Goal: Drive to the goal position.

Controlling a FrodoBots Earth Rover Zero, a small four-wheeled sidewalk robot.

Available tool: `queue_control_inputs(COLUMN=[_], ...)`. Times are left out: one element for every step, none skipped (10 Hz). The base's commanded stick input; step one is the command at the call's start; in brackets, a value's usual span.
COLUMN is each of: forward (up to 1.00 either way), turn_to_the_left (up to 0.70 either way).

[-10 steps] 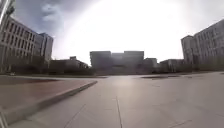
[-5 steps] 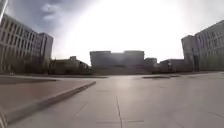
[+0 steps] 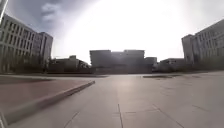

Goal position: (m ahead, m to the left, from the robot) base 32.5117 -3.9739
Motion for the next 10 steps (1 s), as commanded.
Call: queue_control_inputs(forward=[1.0,1.0,1.0,1.0,1.0,1.0,1.0,1.0,1.0,1.0], turn_to_the_left=[0.0,0.0,0.0,0.0,0.0,0.0,0.0,0.0,0.0,0.0])
